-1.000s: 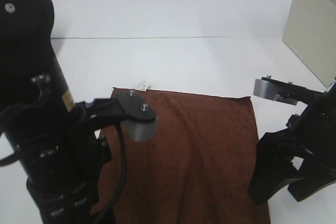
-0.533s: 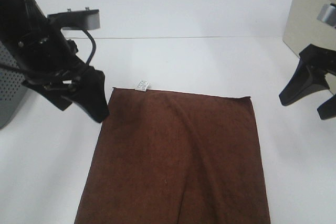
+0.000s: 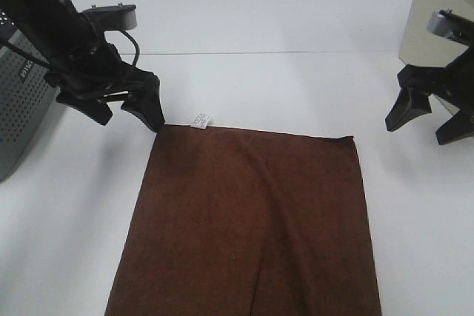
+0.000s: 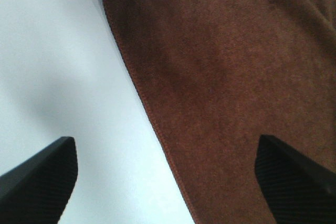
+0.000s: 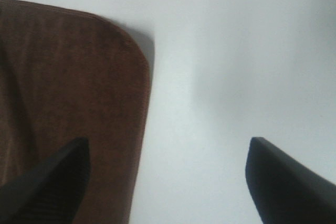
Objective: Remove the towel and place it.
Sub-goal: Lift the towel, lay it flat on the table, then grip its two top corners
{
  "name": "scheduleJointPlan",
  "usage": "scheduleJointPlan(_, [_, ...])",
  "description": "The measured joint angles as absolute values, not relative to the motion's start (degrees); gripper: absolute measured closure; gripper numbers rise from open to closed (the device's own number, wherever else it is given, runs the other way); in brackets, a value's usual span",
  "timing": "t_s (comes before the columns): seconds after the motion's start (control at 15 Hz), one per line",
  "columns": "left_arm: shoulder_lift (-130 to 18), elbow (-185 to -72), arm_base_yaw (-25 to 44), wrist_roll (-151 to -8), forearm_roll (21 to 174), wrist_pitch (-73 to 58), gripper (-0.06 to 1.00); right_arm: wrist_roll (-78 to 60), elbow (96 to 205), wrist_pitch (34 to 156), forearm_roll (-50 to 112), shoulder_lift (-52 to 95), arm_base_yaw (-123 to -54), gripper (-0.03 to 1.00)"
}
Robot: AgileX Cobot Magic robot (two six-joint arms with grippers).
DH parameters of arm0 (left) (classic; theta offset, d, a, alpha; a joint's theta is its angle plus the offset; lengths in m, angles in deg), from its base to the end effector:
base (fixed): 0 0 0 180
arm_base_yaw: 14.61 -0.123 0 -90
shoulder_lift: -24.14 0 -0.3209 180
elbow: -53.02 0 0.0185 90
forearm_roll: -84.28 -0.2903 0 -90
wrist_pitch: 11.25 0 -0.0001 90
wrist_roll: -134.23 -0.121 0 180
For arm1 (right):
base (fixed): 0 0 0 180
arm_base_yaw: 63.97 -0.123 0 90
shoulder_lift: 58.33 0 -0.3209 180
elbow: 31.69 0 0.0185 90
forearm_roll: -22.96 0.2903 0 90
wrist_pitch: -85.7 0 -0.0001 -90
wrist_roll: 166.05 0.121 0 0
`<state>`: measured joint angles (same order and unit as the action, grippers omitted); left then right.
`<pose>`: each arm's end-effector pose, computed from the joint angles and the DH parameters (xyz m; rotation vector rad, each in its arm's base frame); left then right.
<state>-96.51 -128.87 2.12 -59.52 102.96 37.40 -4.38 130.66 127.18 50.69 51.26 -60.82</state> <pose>0.4279 -0.1590 0.1617 0.4949 2.8619 -0.3998 0.3805 0.0164 0.1530 0.0990 2.8509 0.4505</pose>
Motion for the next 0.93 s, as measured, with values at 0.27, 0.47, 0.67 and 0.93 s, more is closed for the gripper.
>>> scheduleJointPlan(0.27, [-104.0, -134.1, 2.1, -59.5, 102.6, 37.2, 0.10, -5.6, 133.9, 125.2, 50.7, 59.0, -60.8, 0.19])
scheduleJointPlan(0.47, [-110.0, -140.0, 2.1, -59.3, 102.6, 37.6, 0.10, -5.8, 137.1, 124.5, 50.7, 64.3, -60.8, 0.19])
scheduleJointPlan(0.67, [-115.1, -145.4, 2.1, -57.7, 102.6, 40.5, 0.10, -5.8, 137.9, 123.2, 50.7, 66.9, -61.9, 0.19])
scheduleJointPlan(0.93, [-117.7, -148.8, 1.8, -57.4, 103.1, 43.8, 0.10, -5.9, 138.9, 120.4, 51.4, 68.3, -67.0, 0.19])
